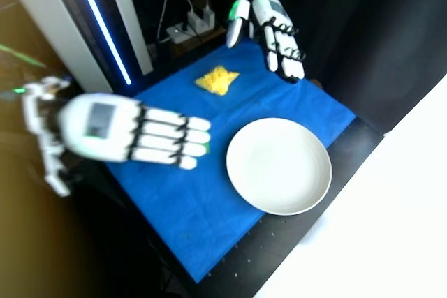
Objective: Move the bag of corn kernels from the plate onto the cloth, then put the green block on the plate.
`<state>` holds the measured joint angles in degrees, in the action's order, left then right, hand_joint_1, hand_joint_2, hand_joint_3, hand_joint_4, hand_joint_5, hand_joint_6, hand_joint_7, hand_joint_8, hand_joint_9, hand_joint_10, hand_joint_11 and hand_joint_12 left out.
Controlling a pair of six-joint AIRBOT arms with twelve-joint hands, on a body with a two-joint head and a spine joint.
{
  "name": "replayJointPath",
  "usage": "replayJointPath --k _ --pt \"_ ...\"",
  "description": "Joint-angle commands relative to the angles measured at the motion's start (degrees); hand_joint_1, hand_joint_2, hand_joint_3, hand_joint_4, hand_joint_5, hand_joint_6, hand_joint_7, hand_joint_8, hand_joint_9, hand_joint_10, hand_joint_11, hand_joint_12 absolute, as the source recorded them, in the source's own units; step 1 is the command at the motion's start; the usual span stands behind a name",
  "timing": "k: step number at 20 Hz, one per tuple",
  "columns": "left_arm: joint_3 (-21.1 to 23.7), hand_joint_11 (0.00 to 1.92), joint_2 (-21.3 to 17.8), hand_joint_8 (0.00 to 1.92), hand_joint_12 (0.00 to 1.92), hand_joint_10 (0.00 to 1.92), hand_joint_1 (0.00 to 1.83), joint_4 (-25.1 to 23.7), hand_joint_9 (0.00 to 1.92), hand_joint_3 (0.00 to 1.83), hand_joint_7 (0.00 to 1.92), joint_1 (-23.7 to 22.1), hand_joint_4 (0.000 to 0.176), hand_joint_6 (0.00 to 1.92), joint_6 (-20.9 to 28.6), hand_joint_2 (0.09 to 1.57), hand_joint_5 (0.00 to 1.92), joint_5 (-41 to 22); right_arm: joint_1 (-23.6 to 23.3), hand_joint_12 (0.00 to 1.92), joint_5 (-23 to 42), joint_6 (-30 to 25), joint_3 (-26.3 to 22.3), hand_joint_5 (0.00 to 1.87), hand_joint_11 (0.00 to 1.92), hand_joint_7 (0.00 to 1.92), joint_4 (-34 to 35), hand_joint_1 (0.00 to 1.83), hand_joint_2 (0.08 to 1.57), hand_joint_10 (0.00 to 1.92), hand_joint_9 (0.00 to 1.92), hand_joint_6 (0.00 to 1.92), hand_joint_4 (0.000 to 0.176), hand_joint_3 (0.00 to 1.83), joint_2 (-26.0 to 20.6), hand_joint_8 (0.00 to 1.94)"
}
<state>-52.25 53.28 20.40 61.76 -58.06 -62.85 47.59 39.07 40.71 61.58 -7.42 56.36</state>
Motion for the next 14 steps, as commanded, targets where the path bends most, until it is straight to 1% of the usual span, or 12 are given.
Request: replayJointPath --k 1,2,3,4,5,6,7,9,10,11,12,14 --pt "0.1 0.05 -0.5 0.0 0.03 0.0 0.01 -0.8 0.0 0.01 0.0 -0.3 0.154 0.0 0.2 1.29 0.0 -8.8 -1.0 0.96 4.8 -0.2 0.4 0.14 0.0 0.08 0.2 0.9 1.22 0.08 0.17 0.03 0.0 0.0 0.3 0.01" --pt "0.2 0.04 -0.5 0.0 0.03 0.0 0.05 -0.4 0.0 0.01 0.0 0.0 0.13 0.01 0.2 1.31 0.02 -9.1 -1.2 0.95 4.2 -0.2 0.7 0.15 0.0 0.08 -0.1 0.95 1.2 0.08 0.16 0.03 0.0 0.0 0.9 0.0" --pt "0.2 0.01 -0.5 0.0 0.02 0.0 0.09 0.0 0.0 0.01 0.0 0.2 0.138 0.01 0.2 1.32 0.04 -9.5 -1.6 1.07 3.6 -0.2 1.1 0.17 0.0 0.1 -0.4 0.97 1.18 0.09 0.18 0.03 0.0 0.0 1.6 0.01" --pt "0.3 0.01 -0.4 0.0 0.02 0.0 0.1 0.2 0.0 0.02 0.0 0.4 0.123 0.01 0.2 1.34 0.04 -9.8 -1.9 1.2 3.1 -0.2 1.3 0.18 0.0 0.11 -0.6 0.98 1.17 0.11 0.2 0.03 0.0 0.0 2.0 0.01" --pt "0.4 0.01 -0.4 0.0 0.02 0.0 0.1 0.4 0.0 0.01 0.0 0.6 0.121 0.01 0.2 1.34 0.05 -10.0 -2.4 1.26 2.4 -0.2 1.6 0.2 0.0 0.14 -1.1 1.01 1.17 0.14 0.23 0.03 0.0 0.0 2.6 0.01" --pt "0.6 0.01 -0.4 0.0 0.03 0.0 0.14 0.7 0.01 0.01 0.0 0.9 0.121 0.01 0.2 1.35 0.05 -10.3 -3.0 1.29 1.4 -0.2 2.0 0.22 0.0 0.17 -1.7 1.02 1.17 0.16 0.24 0.03 0.0 0.0 3.4 0.01" --pt "0.7 0.0 -0.4 0.0 0.06 0.0 0.16 1.0 0.01 0.0 0.0 1.2 0.116 0.0 0.2 1.36 0.05 -10.7 -3.4 1.2 0.6 -0.2 2.3 0.26 0.0 0.23 -2.1 1.09 1.18 0.17 0.26 0.04 0.0 0.0 4.1 0.02" --pt "0.7 0.0 -0.3 0.0 0.1 0.0 0.13 1.4 0.01 0.0 0.02 1.5 0.118 0.0 0.2 1.37 0.05 -11.0 -3.5 1.49 0.1 -0.2 2.6 0.51 0.0 0.58 -2.3 1.2 1.17 0.26 0.47 0.07 0.0 0.0 4.7 0.05" --pt "0.8 0.0 -0.2 0.0 0.1 0.0 0.12 1.5 0.02 0.0 0.02 1.6 0.11 0.0 0.2 1.37 0.06 -11.1 -3.5 1.52 0.0 -0.2 2.7 0.65 0.28 0.82 -2.3 1.19 1.2 0.57 0.68 1.1 0.0 0.01 4.8 0.98" --pt "0.8 0.0 -0.2 0.0 0.08 0.0 0.13 1.6 0.01 0.0 0.02 1.7 0.114 0.0 0.2 1.37 0.06 -11.2 -3.6 1.54 0.0 -0.2 2.7 0.65 0.56 0.8 -2.4 1.32 1.22 1.31 0.75 1.24 0.0 0.0 4.7 1.27" --pt "0.8 0.0 -0.2 0.0 0.08 0.0 0.13 1.7 0.01 0.0 0.02 1.9 0.113 0.0 0.2 1.37 0.06 -11.4 -3.8 1.56 0.0 -0.2 2.7 0.63 0.66 0.77 -2.5 1.34 1.23 1.48 0.77 1.29 0.0 0.0 4.7 1.35" --pt "1.0 0.0 -0.2 0.0 0.05 0.0 0.12 2.2 0.0 0.0 0.0 2.6 0.12 0.0 0.3 1.37 0.07 -11.9 -5.4 1.62 0.2 -0.2 2.3 0.56 0.64 0.72 -3.9 1.33 1.26 1.54 0.75 1.4 0.0 0.0 3.7 1.43"
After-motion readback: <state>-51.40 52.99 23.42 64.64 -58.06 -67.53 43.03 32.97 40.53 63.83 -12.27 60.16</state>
